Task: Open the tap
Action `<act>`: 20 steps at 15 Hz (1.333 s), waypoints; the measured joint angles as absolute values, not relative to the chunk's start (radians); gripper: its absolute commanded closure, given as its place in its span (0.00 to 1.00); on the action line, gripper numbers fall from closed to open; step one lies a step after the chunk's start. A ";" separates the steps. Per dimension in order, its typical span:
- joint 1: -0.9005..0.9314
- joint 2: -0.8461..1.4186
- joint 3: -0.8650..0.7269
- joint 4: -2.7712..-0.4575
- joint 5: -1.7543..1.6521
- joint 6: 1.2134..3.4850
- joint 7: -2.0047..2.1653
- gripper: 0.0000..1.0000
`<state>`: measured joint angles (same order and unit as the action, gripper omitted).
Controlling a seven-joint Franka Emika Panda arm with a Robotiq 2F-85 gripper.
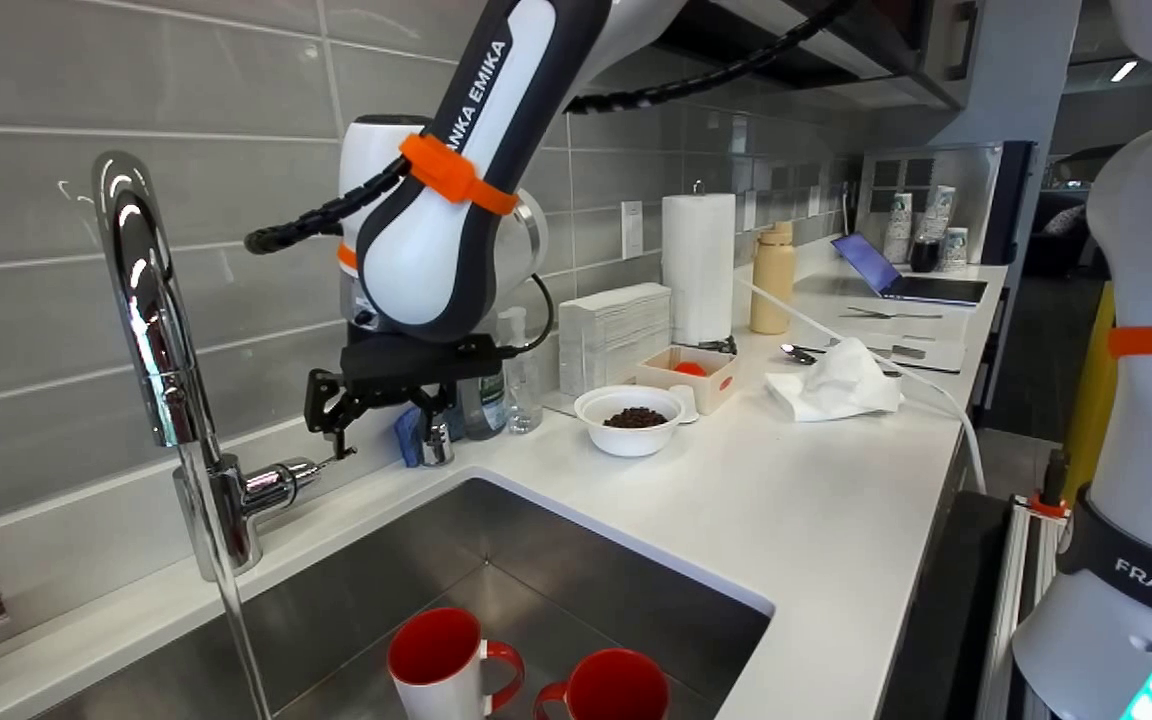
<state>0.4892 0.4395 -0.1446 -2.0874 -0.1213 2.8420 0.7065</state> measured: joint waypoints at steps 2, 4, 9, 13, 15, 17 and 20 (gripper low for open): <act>0.485 0.439 -0.144 -2.087 -0.121 2.842 0.708 0.00; 0.483 0.436 -0.143 -2.086 -0.121 2.842 0.708 0.00; 0.480 0.433 -0.148 -2.077 -0.121 2.842 0.710 0.00; 0.480 0.435 -0.157 -2.077 -0.121 2.842 0.718 0.00; 0.480 0.438 -0.161 -2.077 -0.121 2.842 0.721 0.00; 0.480 0.440 -0.165 -2.077 -0.121 2.842 0.723 0.00; 0.480 0.442 -0.172 -2.077 -0.122 2.842 0.724 0.00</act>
<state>0.4800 0.4418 -0.1718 -2.0768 -0.1221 2.8420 0.7243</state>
